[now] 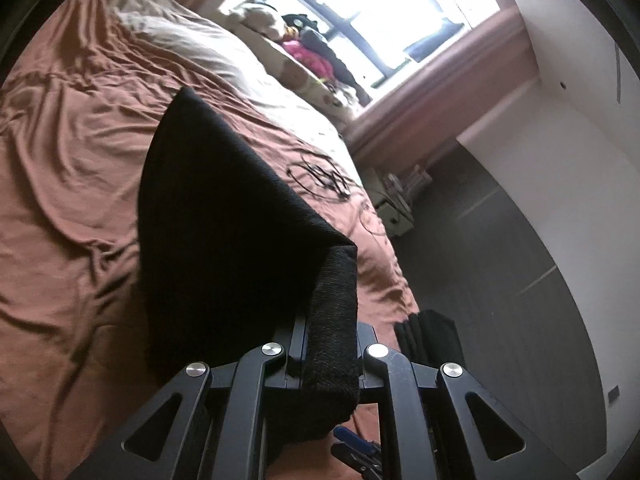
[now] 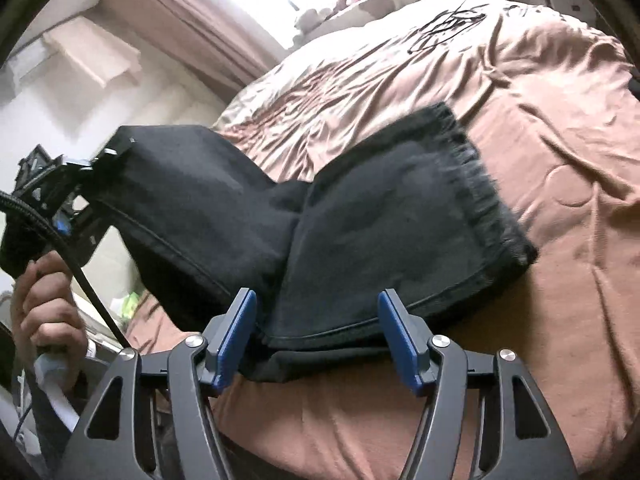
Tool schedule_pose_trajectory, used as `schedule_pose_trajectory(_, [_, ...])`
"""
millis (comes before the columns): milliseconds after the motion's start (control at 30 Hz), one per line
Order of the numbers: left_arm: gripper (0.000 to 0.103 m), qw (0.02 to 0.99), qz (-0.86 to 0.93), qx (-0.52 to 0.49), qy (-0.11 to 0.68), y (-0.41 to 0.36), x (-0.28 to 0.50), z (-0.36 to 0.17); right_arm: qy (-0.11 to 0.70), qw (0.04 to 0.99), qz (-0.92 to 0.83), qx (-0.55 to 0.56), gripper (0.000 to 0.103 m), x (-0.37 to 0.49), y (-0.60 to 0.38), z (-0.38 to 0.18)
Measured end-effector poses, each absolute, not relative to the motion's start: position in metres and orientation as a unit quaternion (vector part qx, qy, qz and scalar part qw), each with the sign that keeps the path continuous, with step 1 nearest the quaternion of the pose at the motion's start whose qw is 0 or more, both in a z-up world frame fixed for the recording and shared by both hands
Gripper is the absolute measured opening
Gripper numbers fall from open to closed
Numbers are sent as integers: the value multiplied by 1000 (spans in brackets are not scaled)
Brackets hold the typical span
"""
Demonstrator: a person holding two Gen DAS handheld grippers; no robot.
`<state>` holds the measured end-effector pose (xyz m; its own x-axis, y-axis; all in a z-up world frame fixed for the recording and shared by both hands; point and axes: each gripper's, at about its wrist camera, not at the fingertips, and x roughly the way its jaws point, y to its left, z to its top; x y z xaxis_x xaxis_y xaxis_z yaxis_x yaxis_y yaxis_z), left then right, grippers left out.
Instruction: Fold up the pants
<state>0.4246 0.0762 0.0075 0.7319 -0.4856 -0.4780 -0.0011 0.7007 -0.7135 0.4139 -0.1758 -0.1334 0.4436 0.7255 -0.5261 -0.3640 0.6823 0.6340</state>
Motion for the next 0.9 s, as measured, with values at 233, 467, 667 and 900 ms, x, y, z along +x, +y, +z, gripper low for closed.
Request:
schedule_pose_trajectory(233, [12, 847, -173, -347, 363, 31, 453, -3, 409, 816, 317, 258, 63, 395, -217, -138])
schedule_pose_trajectory(467, [12, 821, -209, -335, 412, -30, 477, -39, 406, 822, 280, 285, 63, 385, -264, -146])
schedule_pose_trajectory(667, [12, 809, -225, -315, 442, -63, 475, -58, 414, 817, 260, 306, 63, 382, -287, -158])
schedule_pose_trajectory(900, [12, 795, -241, -300, 469, -87, 463, -75, 414, 811, 253, 327, 63, 379, -300, -158])
